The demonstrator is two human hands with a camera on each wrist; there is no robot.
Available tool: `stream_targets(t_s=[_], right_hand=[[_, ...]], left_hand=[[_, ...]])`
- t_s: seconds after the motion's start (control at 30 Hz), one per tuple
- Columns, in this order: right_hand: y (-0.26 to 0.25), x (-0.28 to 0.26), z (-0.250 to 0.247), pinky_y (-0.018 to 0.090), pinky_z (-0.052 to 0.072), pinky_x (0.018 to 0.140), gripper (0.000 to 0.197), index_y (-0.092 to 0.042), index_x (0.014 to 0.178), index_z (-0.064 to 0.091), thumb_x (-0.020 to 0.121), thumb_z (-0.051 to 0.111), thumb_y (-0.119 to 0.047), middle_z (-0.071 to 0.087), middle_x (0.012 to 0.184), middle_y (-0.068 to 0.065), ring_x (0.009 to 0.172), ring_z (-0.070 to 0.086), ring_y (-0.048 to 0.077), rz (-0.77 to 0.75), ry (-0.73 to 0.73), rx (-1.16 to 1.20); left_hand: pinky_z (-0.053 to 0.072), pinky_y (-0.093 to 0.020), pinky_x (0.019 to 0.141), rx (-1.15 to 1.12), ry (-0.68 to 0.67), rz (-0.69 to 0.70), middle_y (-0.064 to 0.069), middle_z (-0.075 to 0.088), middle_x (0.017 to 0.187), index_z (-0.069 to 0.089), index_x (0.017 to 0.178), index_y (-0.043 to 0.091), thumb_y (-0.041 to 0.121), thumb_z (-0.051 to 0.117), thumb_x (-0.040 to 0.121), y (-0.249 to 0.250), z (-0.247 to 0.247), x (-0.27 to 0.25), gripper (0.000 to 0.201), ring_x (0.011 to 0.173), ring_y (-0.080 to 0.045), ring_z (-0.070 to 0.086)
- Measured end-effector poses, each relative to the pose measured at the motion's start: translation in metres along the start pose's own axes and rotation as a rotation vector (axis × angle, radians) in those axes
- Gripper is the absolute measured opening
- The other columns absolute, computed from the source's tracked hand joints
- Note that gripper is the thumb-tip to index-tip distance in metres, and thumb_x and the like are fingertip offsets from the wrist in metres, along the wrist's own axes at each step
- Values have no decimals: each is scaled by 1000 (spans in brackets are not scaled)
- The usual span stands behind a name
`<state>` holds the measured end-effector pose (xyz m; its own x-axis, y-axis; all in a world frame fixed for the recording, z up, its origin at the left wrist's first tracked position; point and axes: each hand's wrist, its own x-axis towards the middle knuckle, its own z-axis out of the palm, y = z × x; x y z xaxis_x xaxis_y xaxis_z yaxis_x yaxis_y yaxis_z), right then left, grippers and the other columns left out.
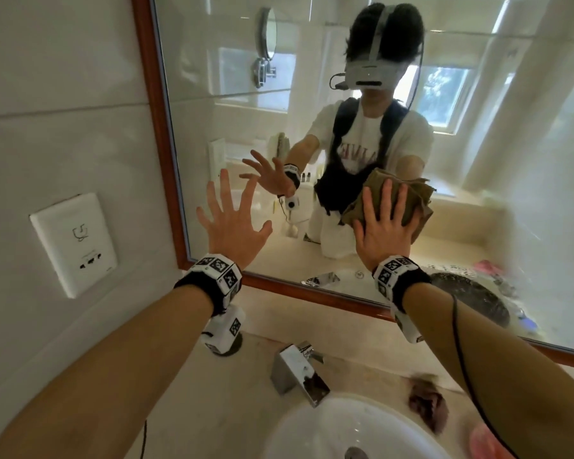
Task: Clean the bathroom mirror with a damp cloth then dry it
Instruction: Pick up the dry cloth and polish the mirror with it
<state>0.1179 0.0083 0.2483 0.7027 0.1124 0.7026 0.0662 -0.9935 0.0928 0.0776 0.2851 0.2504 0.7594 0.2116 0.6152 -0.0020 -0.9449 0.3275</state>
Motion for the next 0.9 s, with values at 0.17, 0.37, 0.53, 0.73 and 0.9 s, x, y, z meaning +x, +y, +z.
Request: stream_targets(t_s=[0.17, 0.37, 0.53, 0.73, 0.9], right_hand=[[-45, 19, 9, 63, -3, 107, 64, -29, 153, 8, 96, 26, -51, 4, 162, 9, 147, -2, 34, -125, 15, 33], [-140, 42, 26, 63, 3, 111, 66, -30, 153, 9, 95, 33, -49, 0, 162, 6, 147, -3, 31, -305, 12, 14], [-214, 55, 38, 61, 1, 112, 68, -30, 154, 3, 96, 34, -47, -5, 162, 4, 147, -8, 30, -446, -16, -24], [-253, 62, 48, 61, 10, 112, 67, -29, 154, 5, 96, 35, -44, -2, 162, 2, 148, -4, 28, -559, -26, -29], [-273, 58, 55, 56, 5, 112, 67, -29, 154, 7, 95, 35, -45, 0, 162, 1, 148, -1, 27, -630, -33, -63]], left_hand=[[17, -71, 111, 19, -37, -85, -6, -14, 165, 2, 154, 41, 51, 67, 81, -42, 1, 2, 99, 151, -37, -5], [27, -63, 112, 50, -42, -112, -13, -4, 164, 5, 156, 34, 34, 72, 76, -98, 10, 3, 104, 149, -38, 7], [35, -61, 107, -113, -40, -130, -12, 0, 164, 11, 155, 28, 19, 74, 73, -130, 33, 1, 103, 147, -37, 16], [37, -57, 110, -384, -24, -202, -10, 1, 165, 14, 156, 16, -2, 61, 75, -146, 56, -7, 96, 149, -33, 16], [30, -53, 116, -495, -14, -222, -12, 3, 165, 13, 156, 11, -9, 54, 74, -155, 69, -19, 93, 150, -32, 15]])
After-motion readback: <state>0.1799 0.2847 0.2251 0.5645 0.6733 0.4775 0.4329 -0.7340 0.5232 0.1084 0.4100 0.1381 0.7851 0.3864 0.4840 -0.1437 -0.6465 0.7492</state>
